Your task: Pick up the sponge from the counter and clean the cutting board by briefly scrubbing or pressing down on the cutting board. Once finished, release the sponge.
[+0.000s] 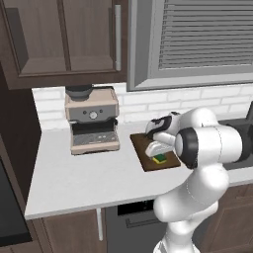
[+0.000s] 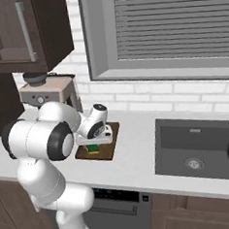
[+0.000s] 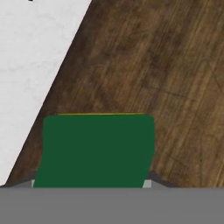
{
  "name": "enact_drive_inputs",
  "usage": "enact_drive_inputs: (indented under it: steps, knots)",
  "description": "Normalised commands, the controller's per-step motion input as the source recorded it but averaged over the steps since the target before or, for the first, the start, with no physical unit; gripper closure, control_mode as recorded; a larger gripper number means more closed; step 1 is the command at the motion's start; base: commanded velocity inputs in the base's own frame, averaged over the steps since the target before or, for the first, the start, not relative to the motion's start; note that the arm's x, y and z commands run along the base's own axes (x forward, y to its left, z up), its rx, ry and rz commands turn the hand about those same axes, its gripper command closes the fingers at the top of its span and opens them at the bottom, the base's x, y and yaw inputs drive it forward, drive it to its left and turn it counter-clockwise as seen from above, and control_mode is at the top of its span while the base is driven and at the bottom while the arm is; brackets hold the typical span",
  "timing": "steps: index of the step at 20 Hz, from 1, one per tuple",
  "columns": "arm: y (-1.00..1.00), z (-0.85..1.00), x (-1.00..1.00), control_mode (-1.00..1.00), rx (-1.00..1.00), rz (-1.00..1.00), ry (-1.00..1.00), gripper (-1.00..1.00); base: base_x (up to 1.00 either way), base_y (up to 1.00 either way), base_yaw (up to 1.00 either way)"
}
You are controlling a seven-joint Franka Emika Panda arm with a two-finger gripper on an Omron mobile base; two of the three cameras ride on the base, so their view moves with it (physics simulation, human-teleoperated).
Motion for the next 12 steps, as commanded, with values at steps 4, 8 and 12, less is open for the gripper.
enact_drive_inputs:
  steps: [4,8,12]
  knots:
    - [-0.21,-0.28,-0.21,-1.00,0.00,0.11,0.00,1.00,0.00,0.00,0.00]
    - [-0.31,-0.24,-0.38,-1.00,0.00,0.09,0.00,1.00,0.00,0.00,0.00]
    - [-0.46,-0.21,-0.26,-1.00,0.00,0.07,0.00,1.00,0.00,0.00,0.00]
